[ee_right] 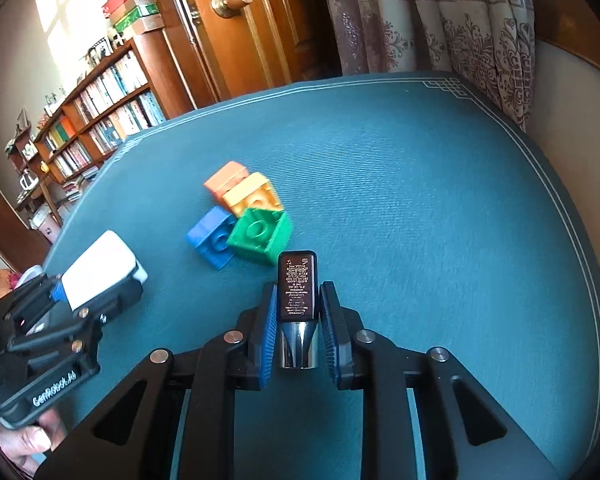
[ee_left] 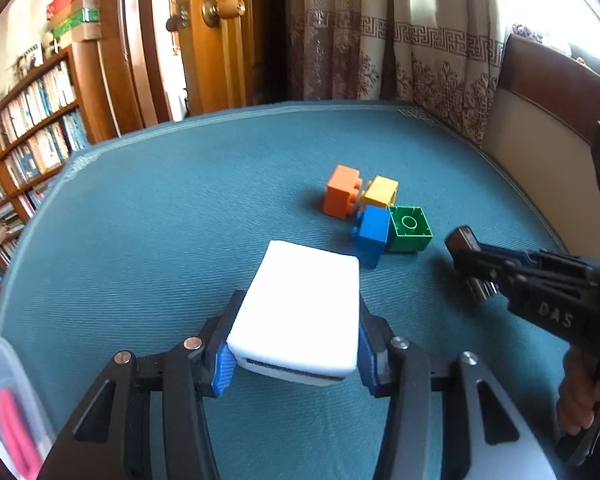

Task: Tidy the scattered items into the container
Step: 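Carry the sponge block and brown bottle over the clear bowl and release both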

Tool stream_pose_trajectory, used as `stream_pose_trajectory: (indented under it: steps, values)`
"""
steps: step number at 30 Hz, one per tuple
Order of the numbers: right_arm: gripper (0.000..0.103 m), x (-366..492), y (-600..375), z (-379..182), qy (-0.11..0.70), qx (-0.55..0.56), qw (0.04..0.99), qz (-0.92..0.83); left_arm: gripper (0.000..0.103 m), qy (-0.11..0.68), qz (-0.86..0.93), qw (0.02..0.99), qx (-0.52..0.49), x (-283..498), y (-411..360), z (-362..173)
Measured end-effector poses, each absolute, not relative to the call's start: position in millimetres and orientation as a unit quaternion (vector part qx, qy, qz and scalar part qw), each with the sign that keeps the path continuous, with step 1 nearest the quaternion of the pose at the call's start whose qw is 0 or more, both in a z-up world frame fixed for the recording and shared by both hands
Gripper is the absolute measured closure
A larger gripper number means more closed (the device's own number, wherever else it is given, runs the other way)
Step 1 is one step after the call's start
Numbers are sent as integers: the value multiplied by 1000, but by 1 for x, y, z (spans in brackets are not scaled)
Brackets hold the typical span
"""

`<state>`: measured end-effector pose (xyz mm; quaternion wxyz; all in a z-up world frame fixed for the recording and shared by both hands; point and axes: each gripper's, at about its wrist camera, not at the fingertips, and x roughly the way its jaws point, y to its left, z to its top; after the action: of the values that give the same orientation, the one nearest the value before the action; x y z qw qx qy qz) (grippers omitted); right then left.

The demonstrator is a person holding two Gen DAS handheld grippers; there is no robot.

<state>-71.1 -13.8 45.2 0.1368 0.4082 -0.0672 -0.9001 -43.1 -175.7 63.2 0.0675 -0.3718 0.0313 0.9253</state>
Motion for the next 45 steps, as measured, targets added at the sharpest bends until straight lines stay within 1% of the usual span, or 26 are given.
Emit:
stream_pose_trajectory:
  steps: [11,15,23,36,45]
  values:
    - [80,-36,-56,61,-70,398,191,-894,50,12,938,24,-346,-12,-215,87]
    - [80,-32,-77,65,-76,401,214,-887,50,2,941,-4,-340,-1,-240,90]
    - [80,-18,-131,75,-59,393,262,-879,50,-22,944,-51,-327,26,-291,96]
    - [80,-1,-221,86,-29,386,331,-861,49,-56,937,-125,-323,59,-373,92]
    - [80,7,-270,86,-11,390,361,-847,48,-76,932,-151,-322,71,-405,85]
